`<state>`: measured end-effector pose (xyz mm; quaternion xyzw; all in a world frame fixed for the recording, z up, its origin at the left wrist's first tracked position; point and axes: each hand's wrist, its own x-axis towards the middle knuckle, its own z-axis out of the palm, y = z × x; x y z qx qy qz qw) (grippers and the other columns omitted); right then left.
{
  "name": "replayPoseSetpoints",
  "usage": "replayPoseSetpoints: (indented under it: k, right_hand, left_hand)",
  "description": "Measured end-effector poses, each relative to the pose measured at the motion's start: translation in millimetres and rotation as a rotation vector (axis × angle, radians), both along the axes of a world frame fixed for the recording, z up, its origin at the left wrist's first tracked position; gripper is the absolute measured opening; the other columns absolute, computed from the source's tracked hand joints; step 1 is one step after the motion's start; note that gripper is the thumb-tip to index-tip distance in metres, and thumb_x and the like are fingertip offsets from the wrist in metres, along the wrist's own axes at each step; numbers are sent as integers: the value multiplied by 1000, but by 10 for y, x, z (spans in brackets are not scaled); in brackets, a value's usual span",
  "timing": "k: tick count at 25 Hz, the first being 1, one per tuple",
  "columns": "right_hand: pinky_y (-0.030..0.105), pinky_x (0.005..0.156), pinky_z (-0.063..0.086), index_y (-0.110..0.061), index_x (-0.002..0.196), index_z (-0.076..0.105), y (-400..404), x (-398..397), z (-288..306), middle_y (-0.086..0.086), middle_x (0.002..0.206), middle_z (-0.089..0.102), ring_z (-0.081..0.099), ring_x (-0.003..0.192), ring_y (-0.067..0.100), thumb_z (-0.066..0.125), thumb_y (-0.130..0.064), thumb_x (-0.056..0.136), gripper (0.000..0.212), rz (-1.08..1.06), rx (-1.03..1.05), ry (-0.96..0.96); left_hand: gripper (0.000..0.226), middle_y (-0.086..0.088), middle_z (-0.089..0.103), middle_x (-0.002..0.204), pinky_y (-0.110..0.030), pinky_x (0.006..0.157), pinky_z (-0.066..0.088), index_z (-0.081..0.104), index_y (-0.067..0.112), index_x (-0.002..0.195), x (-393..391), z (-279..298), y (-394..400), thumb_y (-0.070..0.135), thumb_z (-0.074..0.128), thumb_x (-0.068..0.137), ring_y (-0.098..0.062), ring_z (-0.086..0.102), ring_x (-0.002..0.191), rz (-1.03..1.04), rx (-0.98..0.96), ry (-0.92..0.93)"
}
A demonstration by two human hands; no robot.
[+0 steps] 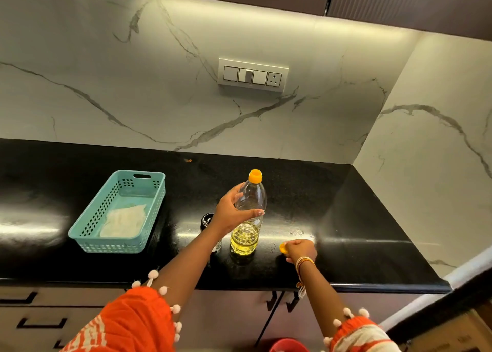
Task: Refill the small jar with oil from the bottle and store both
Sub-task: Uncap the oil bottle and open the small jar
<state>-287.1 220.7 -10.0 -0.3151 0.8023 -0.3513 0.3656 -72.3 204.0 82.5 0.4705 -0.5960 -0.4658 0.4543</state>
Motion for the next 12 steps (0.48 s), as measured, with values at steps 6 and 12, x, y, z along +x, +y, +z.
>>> replayPoseSetpoints:
  k: [6,12]
  right_hand:
    - [42,69,61,-21,64,73,-26,6,-140,7,75,73,71,71,28,68,-13,78,17,-14,10,101]
    - [43,71,60,-21,58,64,84,48,-99,8,68,69,70,72,30,62,-13,80,24,-65,-28,45]
  left_hand:
    - [85,9,49,131,-22,93,42,40,28,138,44,-53,71,19,86,68,-8,44,122,-13,5,-35]
    - [109,-7,45,147,-40,107,38,26,21,151,131,-164,97,33,89,62,-22,41,137,26,69,-103]
